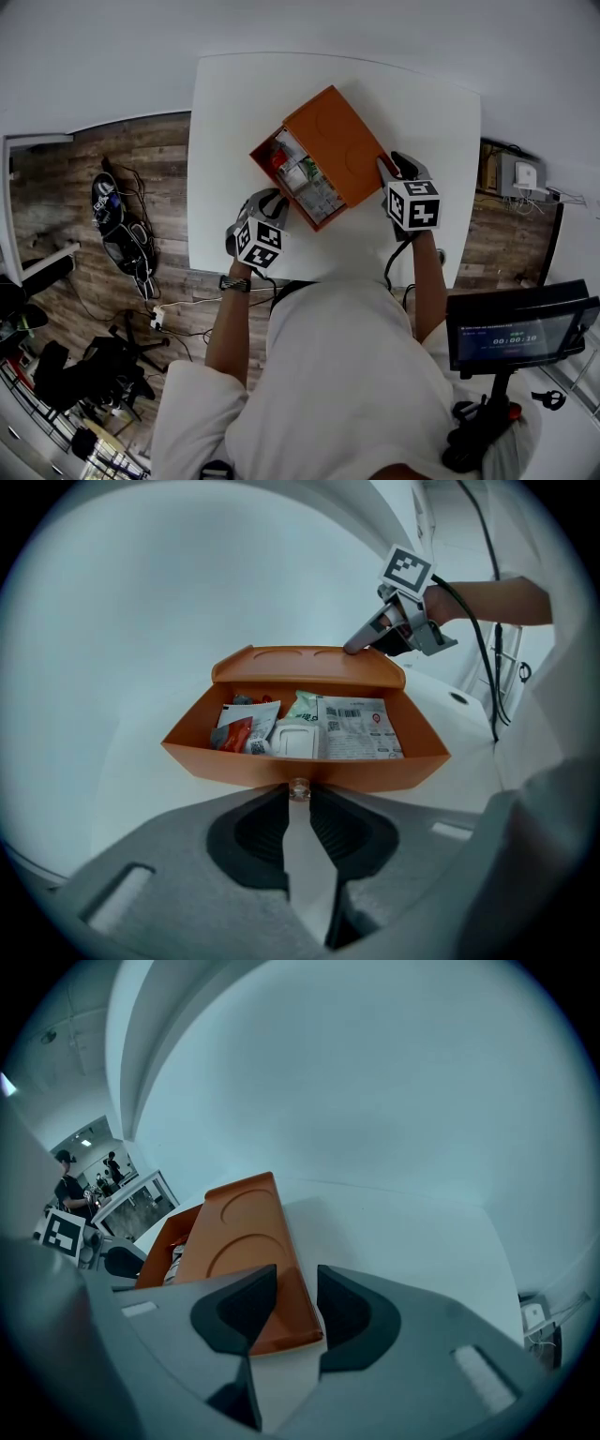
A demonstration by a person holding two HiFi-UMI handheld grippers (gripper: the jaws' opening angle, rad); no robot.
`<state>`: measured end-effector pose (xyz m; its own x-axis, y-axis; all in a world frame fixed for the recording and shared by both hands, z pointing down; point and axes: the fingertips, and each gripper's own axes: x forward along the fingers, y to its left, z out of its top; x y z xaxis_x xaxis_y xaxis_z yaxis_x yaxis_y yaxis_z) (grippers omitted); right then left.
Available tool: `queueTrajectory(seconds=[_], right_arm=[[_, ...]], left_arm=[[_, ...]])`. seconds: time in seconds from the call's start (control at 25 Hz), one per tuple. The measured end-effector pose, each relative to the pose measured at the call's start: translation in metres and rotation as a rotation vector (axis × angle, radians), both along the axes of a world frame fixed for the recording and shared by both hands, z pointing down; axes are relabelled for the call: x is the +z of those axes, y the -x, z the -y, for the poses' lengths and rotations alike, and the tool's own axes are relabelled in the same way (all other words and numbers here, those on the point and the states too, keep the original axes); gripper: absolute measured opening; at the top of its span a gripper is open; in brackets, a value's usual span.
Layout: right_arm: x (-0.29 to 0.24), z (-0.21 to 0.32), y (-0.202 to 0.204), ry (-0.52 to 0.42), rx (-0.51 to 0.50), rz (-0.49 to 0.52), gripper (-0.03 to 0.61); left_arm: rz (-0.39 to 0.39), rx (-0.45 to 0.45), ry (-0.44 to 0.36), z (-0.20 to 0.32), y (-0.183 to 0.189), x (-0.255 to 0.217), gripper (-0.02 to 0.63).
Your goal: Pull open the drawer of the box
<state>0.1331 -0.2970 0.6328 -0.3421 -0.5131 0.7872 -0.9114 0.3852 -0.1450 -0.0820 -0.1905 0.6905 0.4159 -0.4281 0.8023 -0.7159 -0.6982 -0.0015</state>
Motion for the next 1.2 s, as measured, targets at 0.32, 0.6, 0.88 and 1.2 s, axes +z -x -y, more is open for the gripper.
queueTrajectory(seconds=[0.32, 0.6, 0.88, 1.2], right_arm=[[0.004, 0.003, -0.005, -0.003, 0.011, -0.009, 0.149], [0.009, 0.007, -0.011, -0.007, 0.024, -0.013, 0.15], [-0.004, -0.002, -0.011, -0.025, 0.042, -0.025, 0.153], [-0.006, -0.016, -0.013, -0.008, 0.043, -0.024, 0.167]], left_arm=[[0.012, -0.014, 0.004, -0.002, 0.005, 0.004, 0.075], [0.025, -0.032, 0.0, -0.004, 0.011, 0.009, 0.075], [0.016, -0.097, -0.03, -0.012, 0.012, -0.003, 0.078], [-0.005, -0.209, -0.044, -0.018, 0.017, -0.003, 0.103]])
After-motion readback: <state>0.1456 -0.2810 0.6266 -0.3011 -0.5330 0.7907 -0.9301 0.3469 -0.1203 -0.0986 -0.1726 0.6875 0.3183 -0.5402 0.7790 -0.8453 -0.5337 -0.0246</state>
